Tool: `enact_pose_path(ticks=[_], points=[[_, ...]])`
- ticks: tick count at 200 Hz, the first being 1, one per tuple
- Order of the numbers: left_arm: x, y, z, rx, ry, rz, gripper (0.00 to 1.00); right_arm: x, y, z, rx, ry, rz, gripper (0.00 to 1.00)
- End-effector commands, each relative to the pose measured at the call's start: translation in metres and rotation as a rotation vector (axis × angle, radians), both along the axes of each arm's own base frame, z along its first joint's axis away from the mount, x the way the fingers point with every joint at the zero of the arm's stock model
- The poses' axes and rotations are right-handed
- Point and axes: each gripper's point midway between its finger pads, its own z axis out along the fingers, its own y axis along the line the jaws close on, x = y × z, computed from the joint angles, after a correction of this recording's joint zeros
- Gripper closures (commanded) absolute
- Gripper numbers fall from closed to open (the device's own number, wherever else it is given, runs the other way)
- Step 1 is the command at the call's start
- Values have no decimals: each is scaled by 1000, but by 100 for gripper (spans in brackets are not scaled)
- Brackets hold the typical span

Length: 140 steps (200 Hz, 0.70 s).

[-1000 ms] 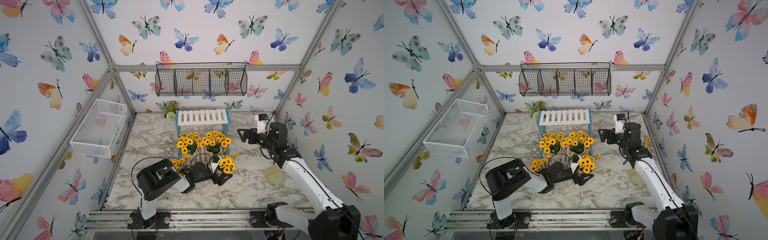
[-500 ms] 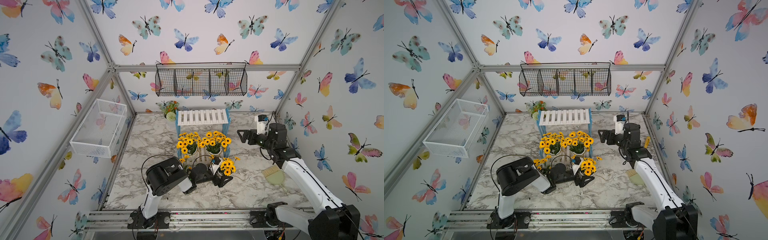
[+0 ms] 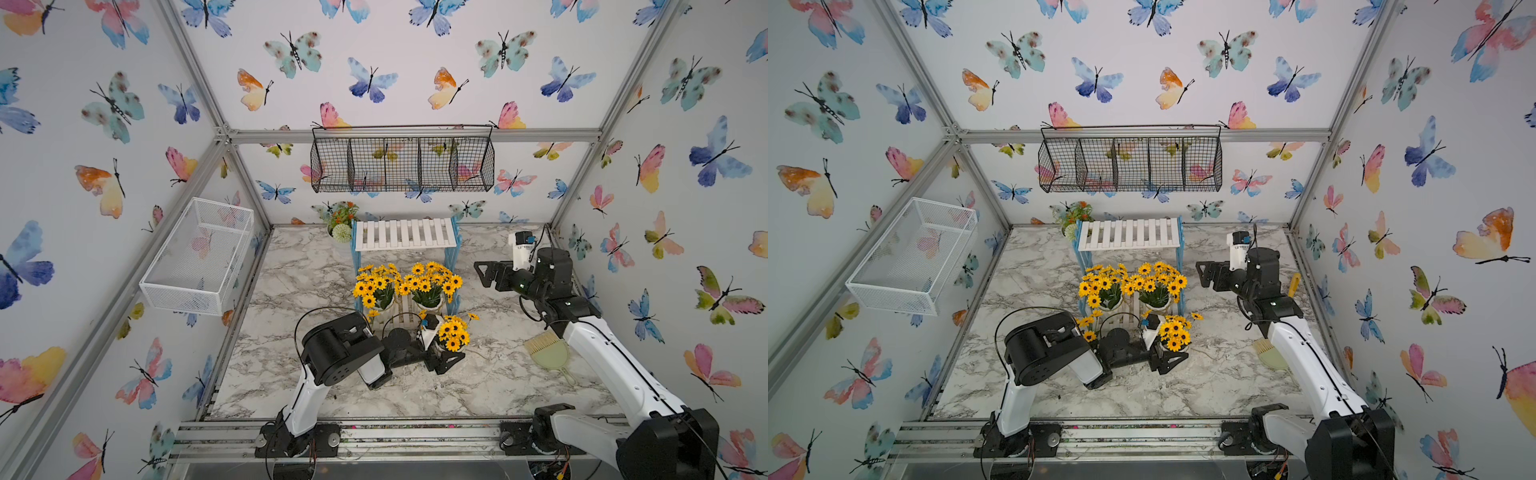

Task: Take the sunflower pots off the shelves
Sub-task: Place the sunflower pot at the center of the board.

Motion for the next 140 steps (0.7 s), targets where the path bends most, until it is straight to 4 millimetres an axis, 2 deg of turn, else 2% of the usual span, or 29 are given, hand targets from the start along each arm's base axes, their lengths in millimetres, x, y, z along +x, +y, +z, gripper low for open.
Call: enact_pose_path(ticks=[1, 13, 27, 41, 77, 94, 140], points=[[-2, 1, 14, -49, -47, -19, 88, 2, -2, 0, 4, -9, -9, 5], [-4, 1, 15, -52, -52, -27, 85, 2, -2, 1, 4, -10, -9, 5], [-6, 1, 14, -49, -52, -38, 71, 2, -2, 1, 5, -11, -7, 5], [-8, 1, 14, -44, -57, -48, 66, 2, -2, 1, 5, -11, -8, 5], [-13, 0, 13, -38, -66, -79, 45, 2, -2, 2, 5, -12, -8, 5], [-15, 0, 12, -37, -70, -85, 29, 2, -2, 2, 4, -12, -7, 5], [-17, 1, 9, -31, -74, -98, 13, 1, -3, 1, 0, -13, -8, 5]])
